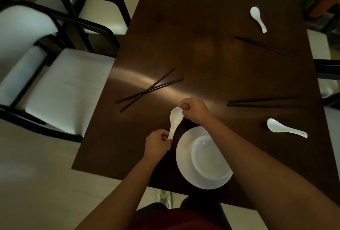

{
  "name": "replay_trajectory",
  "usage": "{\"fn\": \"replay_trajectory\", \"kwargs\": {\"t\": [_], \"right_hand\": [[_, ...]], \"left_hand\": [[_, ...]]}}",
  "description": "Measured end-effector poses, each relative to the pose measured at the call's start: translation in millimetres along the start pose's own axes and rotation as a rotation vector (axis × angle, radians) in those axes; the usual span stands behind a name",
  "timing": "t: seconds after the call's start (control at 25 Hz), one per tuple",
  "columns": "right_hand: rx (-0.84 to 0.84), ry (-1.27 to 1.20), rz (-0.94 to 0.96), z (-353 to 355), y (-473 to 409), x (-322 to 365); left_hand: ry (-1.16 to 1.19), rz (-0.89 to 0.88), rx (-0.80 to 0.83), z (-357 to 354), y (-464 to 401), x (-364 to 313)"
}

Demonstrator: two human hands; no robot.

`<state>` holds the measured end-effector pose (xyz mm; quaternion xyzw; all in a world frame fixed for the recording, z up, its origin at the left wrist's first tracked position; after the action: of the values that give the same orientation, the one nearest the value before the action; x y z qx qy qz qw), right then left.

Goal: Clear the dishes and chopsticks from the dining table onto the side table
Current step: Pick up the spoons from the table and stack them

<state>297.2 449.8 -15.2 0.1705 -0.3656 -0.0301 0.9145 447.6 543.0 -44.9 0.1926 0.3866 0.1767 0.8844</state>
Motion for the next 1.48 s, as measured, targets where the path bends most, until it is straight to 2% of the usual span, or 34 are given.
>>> {"fn": "replay_trajectory", "kwargs": {"t": [0.16, 0.32, 0.44, 0.48, 0.56, 0.68, 0.88, 1.08, 1.16, 1.2, 1.28, 1.36, 1.48], "right_hand": [[-0.125, -0.207, -0.077, 41.7, 9.9, -7.0], [-0.212, -0.373, -0.109, 101.7, 22.0, -30.4], [-0.287, -0.447, -0.139, 149.5, 43.9, -81.1], [-0.352, -0.406, -0.183, 165.1, 55.0, -107.6], [-0.458, -0.134, -0.307, 192.6, 80.6, -166.6], [-0.381, 0.182, -0.427, 201.5, 107.0, -227.3], [-0.251, 0.334, -0.263, 186.5, 96.9, -235.8], [-0.192, 0.662, -0.174, 170.7, 88.2, -224.2], [-0.191, 0.547, -0.238, 171.7, 92.6, -220.1], [-0.215, 0.366, -0.299, 176.1, 96.2, -216.2], [-0.284, -0.168, -0.413, 187.3, 103.0, -203.7], [-0.284, -0.602, -0.446, 192.7, 107.4, -177.4], [-0.343, -0.753, -0.438, 195.9, 107.6, -146.2]], "left_hand": [[0.171, 0.019, 0.042, 10.3, -2.5, -38.7], [0.399, -0.053, 0.269, 0.7, 8.7, -106.5], [0.524, -0.015, 0.409, -25.3, 20.0, -140.3], [0.567, 0.012, 0.441, -34.8, 23.6, -146.3], [0.601, 0.042, 0.487, -54.6, 30.7, -154.8], [0.626, 0.080, 0.486, -75.4, 35.6, -159.1], [0.603, 0.105, 0.419, -97.4, 39.3, -166.0], [0.606, 0.120, 0.337, -104.2, 41.7, -171.9], [0.605, 0.115, 0.310, -103.8, 41.9, -174.3], [0.607, 0.111, 0.302, -103.2, 42.1, -175.4], [0.603, 0.091, 0.299, -102.9, 42.4, -179.7], [0.589, 0.057, 0.320, -104.1, 45.5, -186.6], [0.568, -0.015, 0.380, -105.7, 53.5, -199.2]]}}
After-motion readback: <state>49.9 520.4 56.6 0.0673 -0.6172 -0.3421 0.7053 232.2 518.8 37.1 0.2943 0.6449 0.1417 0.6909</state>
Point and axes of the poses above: each hand's wrist, its own y-axis away from the middle knuckle, its own z-axis out of the back of the hand, x = y × z, the point moved 5 cm from there along -y, towards the middle knuckle, and after that the axes turned 6 degrees about -x, right-handed, at the moved point
